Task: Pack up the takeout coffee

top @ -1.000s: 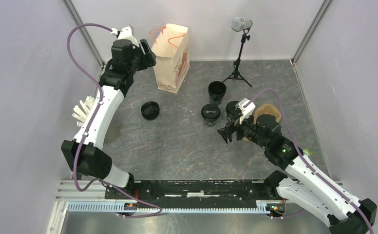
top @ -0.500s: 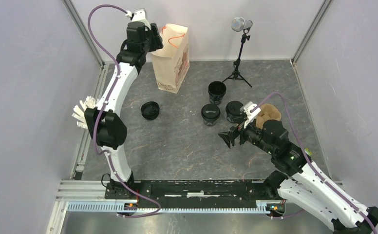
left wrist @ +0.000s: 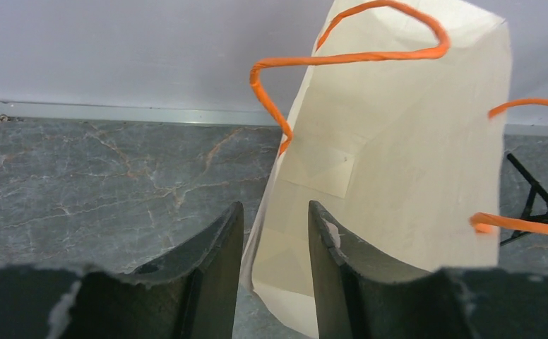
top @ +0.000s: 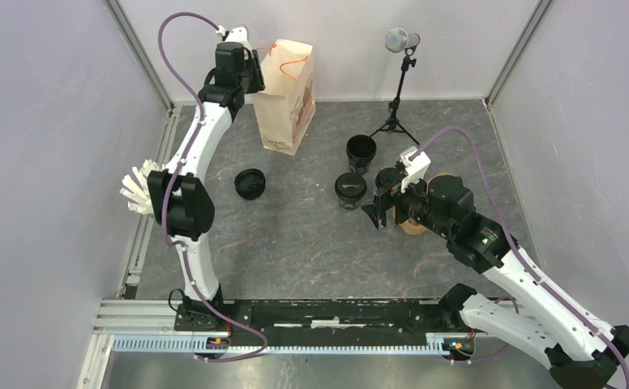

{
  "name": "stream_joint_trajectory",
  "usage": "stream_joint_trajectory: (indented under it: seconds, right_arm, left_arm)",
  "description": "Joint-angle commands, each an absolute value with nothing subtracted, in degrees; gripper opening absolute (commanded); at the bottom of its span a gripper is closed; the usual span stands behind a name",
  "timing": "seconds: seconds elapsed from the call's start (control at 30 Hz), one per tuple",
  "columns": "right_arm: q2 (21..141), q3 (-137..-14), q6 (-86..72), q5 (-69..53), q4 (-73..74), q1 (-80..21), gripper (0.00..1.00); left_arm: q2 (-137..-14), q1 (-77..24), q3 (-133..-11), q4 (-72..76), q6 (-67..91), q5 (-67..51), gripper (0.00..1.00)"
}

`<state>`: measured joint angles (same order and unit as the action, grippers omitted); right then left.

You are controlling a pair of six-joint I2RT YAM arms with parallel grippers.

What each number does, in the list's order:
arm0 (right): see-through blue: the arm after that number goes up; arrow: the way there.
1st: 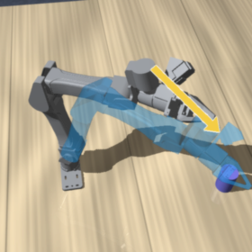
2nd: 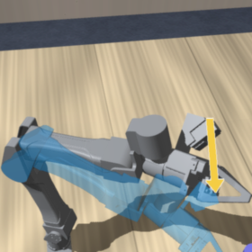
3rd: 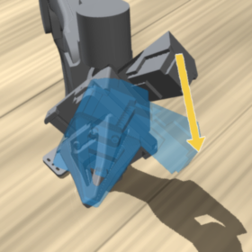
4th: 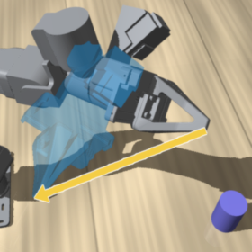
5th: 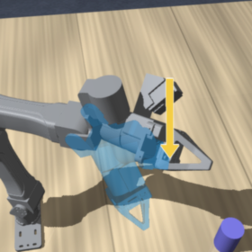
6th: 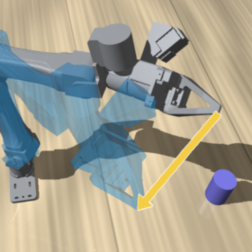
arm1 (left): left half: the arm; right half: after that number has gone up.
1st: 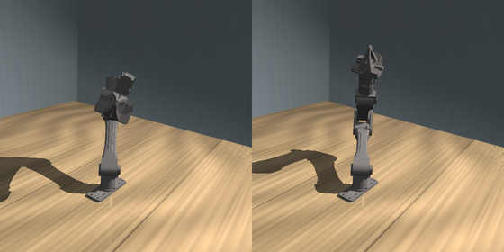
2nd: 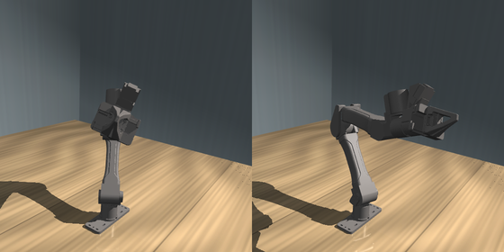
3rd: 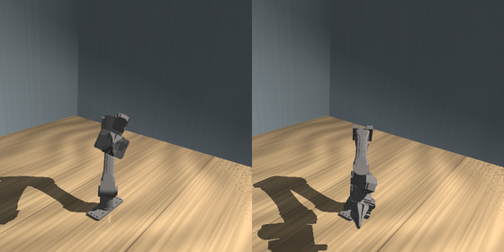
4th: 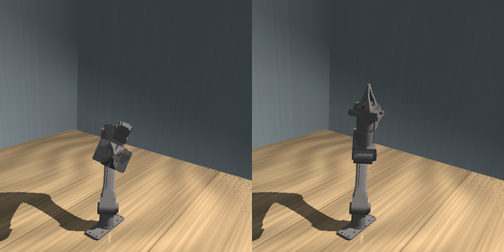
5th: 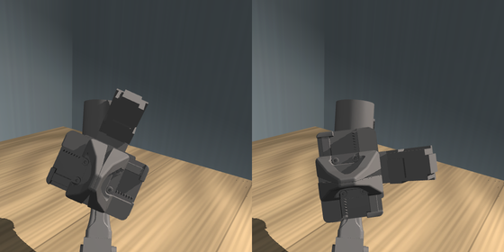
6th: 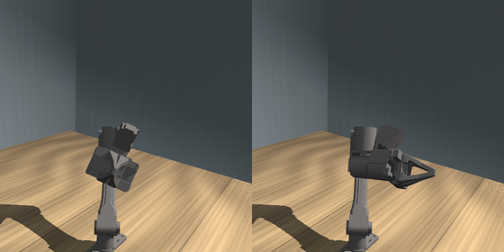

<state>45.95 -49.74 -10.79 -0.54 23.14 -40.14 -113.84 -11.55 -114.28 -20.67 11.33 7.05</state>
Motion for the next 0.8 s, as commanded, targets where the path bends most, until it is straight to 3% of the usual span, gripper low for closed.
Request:
stream_joint_trajectory:
  seconds: [0.0,0.13,0.23,0.4,0.77]
  right_arm:
    - [45.5,-52.6,-12.0,1.3,24.9,-40.3,0.97]
    - [45.2,-53.4,-11.7,2.3,26.1,-40.3,0.97]
    - [45.4,-53.9,-11.0,3.2,26.9,-40.3,0.97]
    - [46.4,-55.8,-10.6,4.9,27.9,-40.2,0.97]
    - [48.4,-61.3,-10.7,9.2,29.5,-40.3,0.97]
  left_arm:
    - [-116.3,-10.8,-118.2,-21.4,6.9,6.2,0.46]
    - [-118.2,-10.5,-119.7,-21.9,6.4,4.8,0.4]
    - [-118.2,-10.5,-120.1,-22.2,6.1,2.9,0.22]
    - [-115.5,-10.7,-121.6,-22.9,8.9,-3.1,0.06]
    - [-106.2,-17.0,-117.8,-35.3,12.6,-5.5,0.02]
